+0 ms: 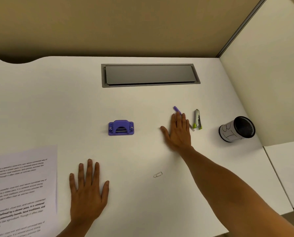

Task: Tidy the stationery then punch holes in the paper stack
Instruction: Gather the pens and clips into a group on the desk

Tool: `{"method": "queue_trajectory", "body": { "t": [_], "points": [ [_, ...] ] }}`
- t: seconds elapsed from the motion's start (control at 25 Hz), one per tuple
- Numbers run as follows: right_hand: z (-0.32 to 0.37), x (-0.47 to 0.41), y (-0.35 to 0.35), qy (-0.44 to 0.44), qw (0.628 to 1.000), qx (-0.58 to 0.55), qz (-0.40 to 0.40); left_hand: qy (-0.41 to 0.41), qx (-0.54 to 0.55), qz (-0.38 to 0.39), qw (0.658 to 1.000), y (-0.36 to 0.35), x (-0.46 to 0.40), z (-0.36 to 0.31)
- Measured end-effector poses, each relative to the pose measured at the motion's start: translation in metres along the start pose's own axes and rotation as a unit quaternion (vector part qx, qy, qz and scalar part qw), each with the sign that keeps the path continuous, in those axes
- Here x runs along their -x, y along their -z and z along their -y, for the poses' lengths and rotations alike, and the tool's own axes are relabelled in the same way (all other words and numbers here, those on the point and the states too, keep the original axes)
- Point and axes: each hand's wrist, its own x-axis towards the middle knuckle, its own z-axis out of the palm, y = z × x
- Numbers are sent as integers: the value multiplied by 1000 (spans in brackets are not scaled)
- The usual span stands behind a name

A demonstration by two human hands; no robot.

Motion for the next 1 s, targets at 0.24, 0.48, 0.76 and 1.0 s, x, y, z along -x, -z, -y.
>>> {"method": "queue_trajectory", "body": {
  "t": [0.24, 0.48, 0.76, 1.0],
  "points": [
    [7, 39, 7, 18, 999, -10, -30, 3, 4, 20, 1000, 4, 0, -3],
    [28, 194, -45, 134, 991, -1, 21, 7, 4, 34, 999, 7, -2, -3],
    [34, 115, -22, -175, 984, -27, 5, 6, 2, 35, 999, 8, -1, -4],
    [23, 51, -12, -179, 982, -52, -31, 7, 5, 33, 999, 9, -2, -5]
  ]
}}
